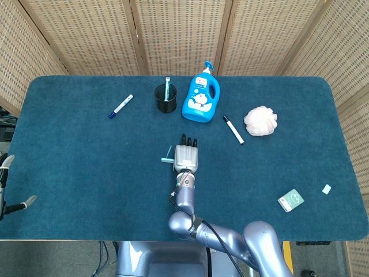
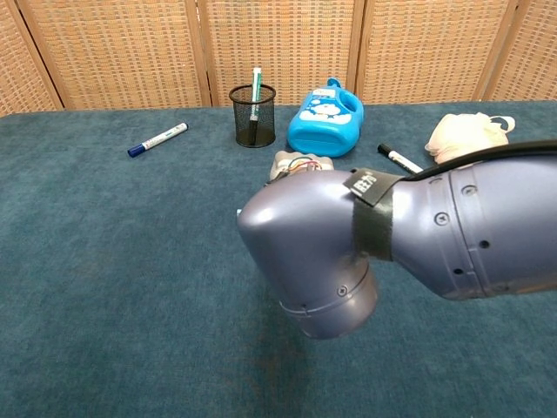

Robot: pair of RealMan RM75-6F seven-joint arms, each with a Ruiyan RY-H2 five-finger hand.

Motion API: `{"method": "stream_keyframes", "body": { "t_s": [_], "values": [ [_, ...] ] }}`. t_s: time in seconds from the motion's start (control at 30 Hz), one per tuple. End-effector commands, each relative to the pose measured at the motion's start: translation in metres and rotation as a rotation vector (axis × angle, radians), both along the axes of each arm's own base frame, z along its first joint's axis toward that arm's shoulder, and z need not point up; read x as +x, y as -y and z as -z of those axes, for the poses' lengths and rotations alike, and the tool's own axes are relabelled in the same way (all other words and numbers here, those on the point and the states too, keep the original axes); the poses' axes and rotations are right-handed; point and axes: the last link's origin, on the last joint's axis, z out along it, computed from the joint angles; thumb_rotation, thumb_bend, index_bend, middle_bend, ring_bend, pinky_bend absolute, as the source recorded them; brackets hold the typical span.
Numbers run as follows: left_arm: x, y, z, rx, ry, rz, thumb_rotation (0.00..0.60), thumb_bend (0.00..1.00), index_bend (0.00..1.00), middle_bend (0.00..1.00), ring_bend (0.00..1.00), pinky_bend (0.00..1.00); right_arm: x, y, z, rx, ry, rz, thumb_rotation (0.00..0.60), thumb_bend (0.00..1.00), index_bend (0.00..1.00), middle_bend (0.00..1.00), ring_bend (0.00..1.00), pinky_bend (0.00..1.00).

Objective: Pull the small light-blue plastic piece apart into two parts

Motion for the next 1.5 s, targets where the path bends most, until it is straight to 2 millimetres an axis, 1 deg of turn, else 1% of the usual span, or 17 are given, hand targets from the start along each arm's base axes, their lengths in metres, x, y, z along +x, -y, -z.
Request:
{"method": "stream_keyframes", "body": {
  "t_s": [0.03, 0.13, 0.47, 0.7, 0.93, 1.03, 1.1, 1.23, 1.27, 1.33, 1.37, 1.4, 1.43, 1.5],
  "values": [
    [0.000, 0.000, 0.000, 0.001, 0.000, 0.000, 0.600, 0.00, 0.00, 0.00, 0.00, 0.00, 0.000, 0.000, 0.000, 0.001, 0.001, -0.004, 0.600, 0.51, 0.54, 0.00, 0.00, 0.00],
    [0.000, 0.000, 0.000, 0.000, 0.000, -0.001, 0.600, 0.00, 0.00, 0.00, 0.00, 0.00, -0.001, 0.000, 0.000, 0.000, 0.004, -0.006, 0.600, 0.54, 0.55, 0.00, 0.00, 0.00],
    [0.000, -0.001, 0.002, -0.005, -0.005, -0.001, 0.600, 0.00, 0.00, 0.00, 0.00, 0.00, -0.003, 0.001, 0.000, 0.003, 0.008, -0.025, 0.600, 0.54, 0.65, 0.04, 0.00, 0.00],
    [0.000, -0.001, 0.004, -0.008, -0.009, -0.001, 0.600, 0.00, 0.00, 0.00, 0.00, 0.00, -0.004, 0.004, -0.009, -0.051, 0.021, -0.088, 0.600, 0.57, 0.68, 0.07, 0.00, 0.00],
    [0.003, -0.006, 0.002, -0.004, -0.015, 0.015, 0.600, 0.00, 0.00, 0.00, 0.00, 0.00, -0.008, 0.005, -0.023, -0.093, 0.043, -0.164, 0.600, 0.57, 0.68, 0.07, 0.00, 0.00],
    [0.006, -0.012, 0.000, -0.003, -0.029, 0.035, 0.600, 0.00, 0.00, 0.00, 0.00, 0.00, -0.010, 0.005, -0.030, -0.103, 0.033, -0.209, 0.600, 0.57, 0.68, 0.07, 0.00, 0.00],
    [0.009, -0.019, -0.004, 0.003, -0.048, 0.063, 0.600, 0.00, 0.00, 0.00, 0.00, 0.00, -0.011, 0.005, -0.035, -0.109, 0.024, -0.245, 0.600, 0.57, 0.68, 0.07, 0.00, 0.00],
    [0.016, -0.044, -0.016, 0.025, -0.118, 0.150, 0.600, 0.00, 0.00, 0.00, 0.01, 0.01, -0.010, 0.004, -0.047, -0.117, 0.041, -0.304, 0.600, 0.57, 0.68, 0.07, 0.00, 0.00],
    [0.017, -0.050, -0.018, 0.027, -0.133, 0.167, 0.600, 0.00, 0.00, 0.01, 0.05, 0.04, -0.009, 0.004, -0.050, -0.121, 0.038, -0.321, 0.600, 0.57, 0.68, 0.08, 0.00, 0.00],
    [0.020, -0.065, -0.021, 0.023, -0.167, 0.205, 0.600, 0.00, 0.00, 0.09, 0.16, 0.14, -0.007, 0.003, -0.055, -0.127, 0.039, -0.358, 0.600, 0.57, 0.68, 0.08, 0.00, 0.00],
    [0.024, -0.074, -0.022, 0.026, -0.184, 0.233, 0.600, 0.00, 0.01, 0.16, 0.24, 0.20, -0.006, 0.002, -0.058, -0.130, 0.047, -0.374, 0.600, 0.57, 0.68, 0.08, 0.00, 0.00],
    [0.027, -0.082, -0.023, 0.030, -0.193, 0.255, 0.600, 0.00, 0.04, 0.24, 0.31, 0.26, -0.005, 0.001, -0.060, -0.130, 0.055, -0.383, 0.600, 0.57, 0.68, 0.08, 0.00, 0.00],
    [0.031, -0.092, -0.022, 0.032, -0.203, 0.288, 0.600, 0.00, 0.06, 0.28, 0.34, 0.29, -0.003, -0.001, -0.063, -0.131, 0.069, -0.394, 0.600, 0.57, 0.68, 0.08, 0.00, 0.00],
    [0.038, -0.106, -0.018, 0.024, -0.220, 0.338, 0.600, 0.00, 0.13, 0.35, 0.42, 0.35, 0.000, -0.003, -0.066, -0.130, 0.084, -0.409, 0.600, 0.57, 0.68, 0.08, 0.00, 0.00]
  ]
}}
